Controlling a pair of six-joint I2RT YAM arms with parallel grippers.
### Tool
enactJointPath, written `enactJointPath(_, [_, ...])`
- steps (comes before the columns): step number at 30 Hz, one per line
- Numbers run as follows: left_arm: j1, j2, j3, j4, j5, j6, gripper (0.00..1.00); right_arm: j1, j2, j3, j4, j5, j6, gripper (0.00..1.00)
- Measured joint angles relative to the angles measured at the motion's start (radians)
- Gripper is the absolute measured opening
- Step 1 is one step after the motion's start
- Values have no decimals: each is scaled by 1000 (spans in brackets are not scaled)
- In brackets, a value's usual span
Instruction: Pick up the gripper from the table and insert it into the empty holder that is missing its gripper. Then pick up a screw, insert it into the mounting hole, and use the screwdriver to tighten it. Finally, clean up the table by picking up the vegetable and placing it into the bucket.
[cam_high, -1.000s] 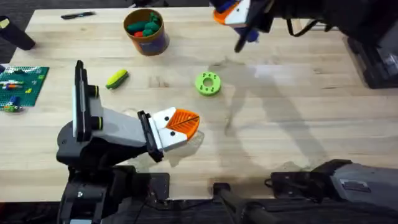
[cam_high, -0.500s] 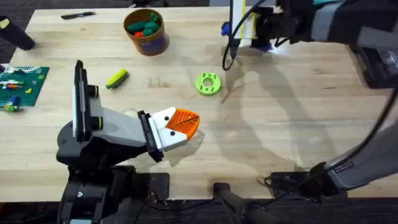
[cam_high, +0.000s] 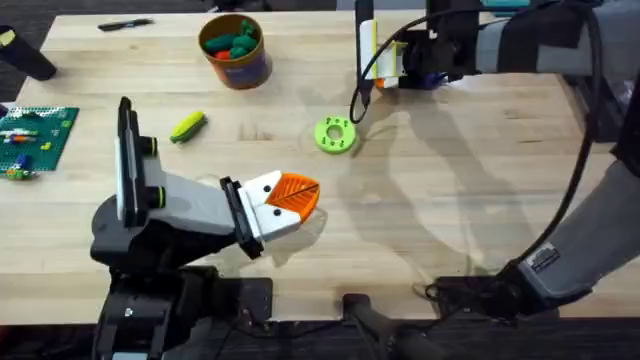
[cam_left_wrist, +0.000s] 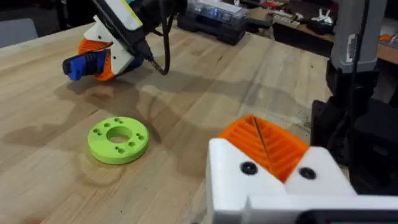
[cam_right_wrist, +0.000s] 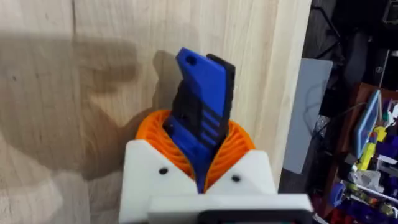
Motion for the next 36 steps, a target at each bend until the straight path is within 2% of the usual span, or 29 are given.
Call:
enactJointPath(2, [0, 0, 0, 1, -4, 0, 8, 0, 2, 0, 0, 0, 0, 36])
enactJointPath(8, [0, 0, 0, 1, -8, 0, 8, -4, 9, 0, -2, -1, 1, 317])
enactJointPath(11, [0, 0, 0, 1, -8, 0, 8, -4, 9, 1, 0, -1, 7, 413])
enactJointPath(12, [0, 0, 0, 1, -8, 0, 8, -4, 9, 1, 2, -2, 12, 518])
enactJointPath(13, [0, 0, 0, 1, -8, 0, 8, -4, 6, 14, 23, -1, 39, 940])
enactJointPath(14, [0, 0, 0, 2, -8, 0, 8, -4, 2, 22, 17, -1, 55, 979])
enactJointPath(18, [0, 0, 0, 2, -8, 0, 8, -6, -18, 22, -60, -5, 133, 992])
enactJointPath(19, [0, 0, 0, 2, -8, 1, 27, -6, -52, 21, -151, -10, 233, 994])
enactJointPath(20, [0, 0, 0, 2, -10, 1, 117, -6, -69, 21, -180, -10, 282, 994])
enactJointPath(22, [0, 0, 0, 2, -11, 3, 412, -5, -106, 21, -229, -13, 373, 994])
enactJointPath(23, [0, 0, 0, 2, -11, 3, 891, -5, -177, 21, -301, -16, 531, 994])
enactJointPath(24, [0, 0, 0, 2, -11, 0, 955, -5, -205, 21, -324, -16, 592, 994])
enactJointPath(30, [0, 0, 0, 6, -48, -18, 985, -5, -364, 21, -469, -20, 964, 994])
enactJointPath(33, [0, 0, 7, -3, -117, -68, 985, -5, -444, 21, -548, -21, 1104, 993])
enactJointPath(36, [0, 0, 41, -68, -196, -94, 985, -5, -526, 21, -621, -25, 1208, 993])
